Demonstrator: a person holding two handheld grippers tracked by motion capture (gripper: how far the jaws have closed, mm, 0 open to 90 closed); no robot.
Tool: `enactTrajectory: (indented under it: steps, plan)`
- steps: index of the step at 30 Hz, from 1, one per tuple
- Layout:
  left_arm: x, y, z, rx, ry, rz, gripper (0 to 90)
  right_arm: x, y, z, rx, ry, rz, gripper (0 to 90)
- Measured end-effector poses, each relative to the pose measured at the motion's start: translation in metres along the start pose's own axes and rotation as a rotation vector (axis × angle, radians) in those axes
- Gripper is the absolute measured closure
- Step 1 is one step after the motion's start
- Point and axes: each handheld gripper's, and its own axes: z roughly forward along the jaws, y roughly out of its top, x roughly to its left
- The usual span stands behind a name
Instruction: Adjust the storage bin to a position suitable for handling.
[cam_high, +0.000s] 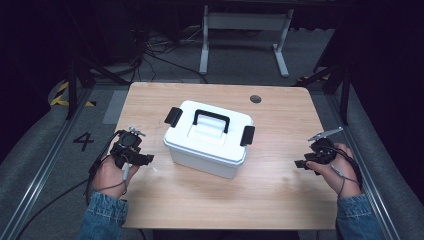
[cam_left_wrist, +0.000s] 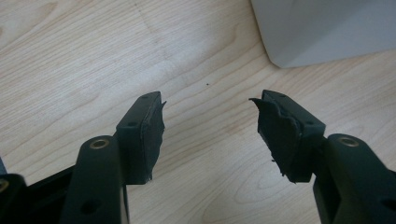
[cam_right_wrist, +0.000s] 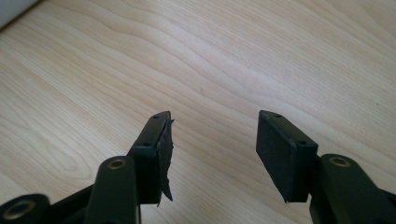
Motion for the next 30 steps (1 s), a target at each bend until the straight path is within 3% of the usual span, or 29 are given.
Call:
enactTrajectory:
  steps: [3, 5, 8, 12, 14, 16, 20, 23, 30]
  plan:
    - [-0.001, -0.003, 0.000, -0.011, 0.010, 0.002, 40.7, 0.003, 0.002, -0.001, -0.016, 0.007, -0.008, 45.9]
    - [-0.004, -0.007, 0.000, -0.017, 0.043, 0.001, 38.9, 0.006, 0.002, -0.001, -0.023, 0.000, -0.032, 46.6]
    - [-0.010, -0.012, -0.002, -0.041, 0.042, 0.012, 38.1, 0.010, 0.000, -0.002, -0.025, 0.016, -0.057, 49.4]
    - [-0.013, -0.017, -0.007, -0.077, 0.019, 0.008, 39.0, 0.011, 0.003, -0.006, -0.023, 0.036, -0.076, 53.6]
    - [-0.014, -0.024, -0.006, -0.118, -0.025, -0.024, 39.3, 0.013, 0.007, -0.009, -0.019, 0.036, -0.092, 54.7]
    - [-0.019, -0.032, -0.003, -0.133, -0.057, -0.029, 39.4, 0.014, 0.010, -0.012, -0.017, 0.036, -0.105, 54.3]
    - [-0.025, -0.047, 0.001, -0.146, -0.055, -0.030, 40.1, 0.014, 0.011, -0.018, -0.035, 0.049, -0.100, 54.5]
    - [-0.024, -0.055, 0.002, -0.164, -0.094, -0.052, 40.3, 0.012, 0.011, -0.020, -0.033, 0.047, -0.097, 54.7]
    - [-0.026, -0.057, 0.000, -0.206, -0.113, -0.052, 40.8, 0.017, 0.024, -0.028, -0.057, 0.065, -0.129, 53.1]
